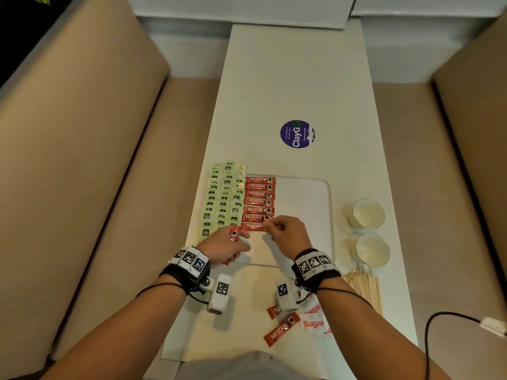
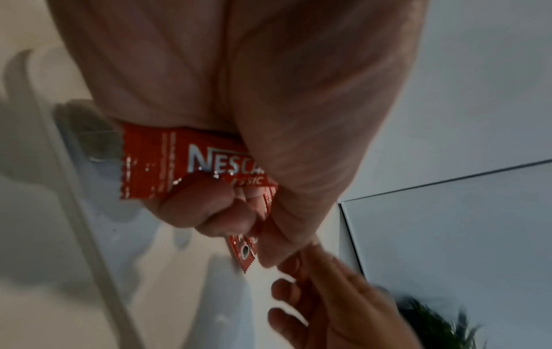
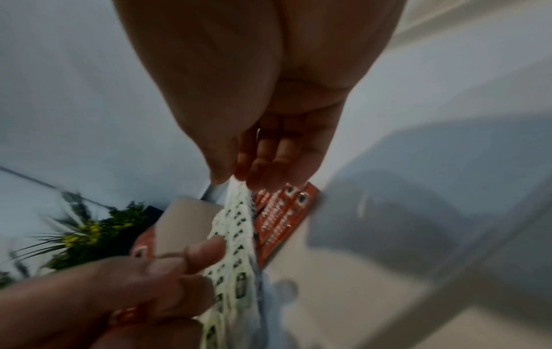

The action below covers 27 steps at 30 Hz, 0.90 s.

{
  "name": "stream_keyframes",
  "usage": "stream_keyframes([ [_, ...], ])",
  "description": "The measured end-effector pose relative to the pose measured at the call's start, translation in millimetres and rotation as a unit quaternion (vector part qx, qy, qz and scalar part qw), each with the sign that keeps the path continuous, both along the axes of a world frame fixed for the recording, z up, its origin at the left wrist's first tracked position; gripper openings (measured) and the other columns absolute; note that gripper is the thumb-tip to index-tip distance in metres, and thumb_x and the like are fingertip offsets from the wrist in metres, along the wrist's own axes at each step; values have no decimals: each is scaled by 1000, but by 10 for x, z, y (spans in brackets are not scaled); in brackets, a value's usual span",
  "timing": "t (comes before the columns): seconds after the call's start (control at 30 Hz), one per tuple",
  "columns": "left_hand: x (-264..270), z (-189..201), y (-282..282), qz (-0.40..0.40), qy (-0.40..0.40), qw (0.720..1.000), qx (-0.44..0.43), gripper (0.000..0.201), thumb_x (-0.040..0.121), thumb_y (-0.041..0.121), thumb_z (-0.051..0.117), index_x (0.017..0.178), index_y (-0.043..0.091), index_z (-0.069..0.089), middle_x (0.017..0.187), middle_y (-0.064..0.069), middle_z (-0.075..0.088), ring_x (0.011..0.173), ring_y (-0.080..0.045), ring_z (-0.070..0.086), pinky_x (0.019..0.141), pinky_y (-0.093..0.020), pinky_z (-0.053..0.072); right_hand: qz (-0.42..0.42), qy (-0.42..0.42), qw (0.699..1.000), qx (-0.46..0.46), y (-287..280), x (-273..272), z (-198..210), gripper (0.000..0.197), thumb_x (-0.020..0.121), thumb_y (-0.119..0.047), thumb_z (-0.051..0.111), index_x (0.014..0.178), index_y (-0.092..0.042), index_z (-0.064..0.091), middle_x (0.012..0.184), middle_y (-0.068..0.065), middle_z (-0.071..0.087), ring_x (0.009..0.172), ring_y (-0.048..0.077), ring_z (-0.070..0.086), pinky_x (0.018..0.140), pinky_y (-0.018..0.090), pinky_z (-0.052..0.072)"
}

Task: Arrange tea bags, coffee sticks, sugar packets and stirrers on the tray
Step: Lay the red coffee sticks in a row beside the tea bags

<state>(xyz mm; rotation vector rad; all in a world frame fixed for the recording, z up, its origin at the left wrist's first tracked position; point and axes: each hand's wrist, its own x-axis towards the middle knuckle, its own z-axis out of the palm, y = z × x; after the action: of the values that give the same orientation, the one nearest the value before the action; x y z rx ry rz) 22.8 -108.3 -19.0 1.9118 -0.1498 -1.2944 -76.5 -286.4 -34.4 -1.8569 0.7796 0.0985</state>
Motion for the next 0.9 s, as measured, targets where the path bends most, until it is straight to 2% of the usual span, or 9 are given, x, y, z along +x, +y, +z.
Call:
stream_keyframes([
  [0.1, -52, 73, -48, -76, -8, 997, -27, 35, 84, 12, 74, 116, 16, 58, 65, -4, 58, 53, -15, 50, 51, -27, 41, 85, -54, 994, 36, 57, 25, 243, 12, 94, -29, 70, 88, -23, 79, 79, -7, 74, 73, 13, 67, 75, 34, 57],
  [0.2, -98, 163, -90, -155, -27, 986, -54, 34, 85, 14, 75, 114, 20, 59, 62, -1, 57, 54, -16, 51, 49, -27, 42, 172, -70, 982, 32, 72, 59, 367, 12, 94, -30, 69, 92, -25, 80, 80, -11, 73, 70, 3, 63, 70, 23, 54],
  [0.27, -113, 208, -110, -184, -42, 980, -61, 34, 87, 18, 76, 114, 24, 58, 63, 0, 59, 56, -16, 52, 51, -28, 43, 195, -64, 978, 27, 73, 68, 399, 11, 94, -28, 70, 91, -25, 80, 76, -14, 71, 66, 0, 60, 67, 20, 51],
  [0.33, -116, 224, -114, -190, -46, 978, -67, 36, 88, 19, 76, 118, 22, 57, 64, 3, 61, 57, -13, 55, 53, -26, 45, 188, -61, 980, 24, 55, 52, 392, 11, 95, -26, 70, 89, -24, 79, 74, -11, 71, 65, 2, 60, 67, 23, 53],
  [0.47, -93, 205, -74, -135, -49, 986, -79, 25, 93, 19, 71, 116, 15, 62, 77, 2, 67, 68, -13, 65, 63, -26, 51, 117, -50, 991, 38, -5, -23, 329, 10, 95, -22, 68, 88, -19, 74, 82, -1, 74, 74, 19, 67, 74, 36, 59],
  [0.5, -86, 186, -50, -118, -58, 988, -77, 17, 96, 18, 68, 112, 14, 63, 79, 1, 67, 71, -14, 65, 64, -27, 51, 91, -46, 994, 38, -24, -46, 305, 10, 95, -21, 68, 89, -17, 73, 84, 0, 74, 73, 19, 67, 72, 35, 59],
  [0.57, -75, 153, -2, -84, -75, 991, -74, 7, 99, 19, 63, 102, 13, 65, 80, -1, 68, 71, -15, 64, 64, -29, 49, 50, -41, 997, 39, -55, -94, 265, 10, 97, -20, 66, 92, -14, 72, 86, 2, 74, 69, 12, 64, 62, 24, 54],
  [0.67, -78, 140, 34, -48, -101, 992, -63, 14, 100, 23, 61, 93, 12, 66, 77, -1, 69, 67, -12, 63, 61, -29, 47, 19, -39, 997, 56, -67, -158, 212, 10, 97, -20, 66, 95, -12, 71, 85, -1, 73, 67, 5, 62, 56, 12, 45],
  [0.9, -140, 114, 40, -51, -138, 989, -31, 11, 98, 22, 64, 94, 14, 69, 78, -2, 69, 63, -10, 61, 57, -26, 46, 34, -20, 996, 76, -3, -289, 98, 8, 96, -22, 67, 94, -15, 71, 82, -3, 72, 65, 1, 63, 60, 16, 47],
])
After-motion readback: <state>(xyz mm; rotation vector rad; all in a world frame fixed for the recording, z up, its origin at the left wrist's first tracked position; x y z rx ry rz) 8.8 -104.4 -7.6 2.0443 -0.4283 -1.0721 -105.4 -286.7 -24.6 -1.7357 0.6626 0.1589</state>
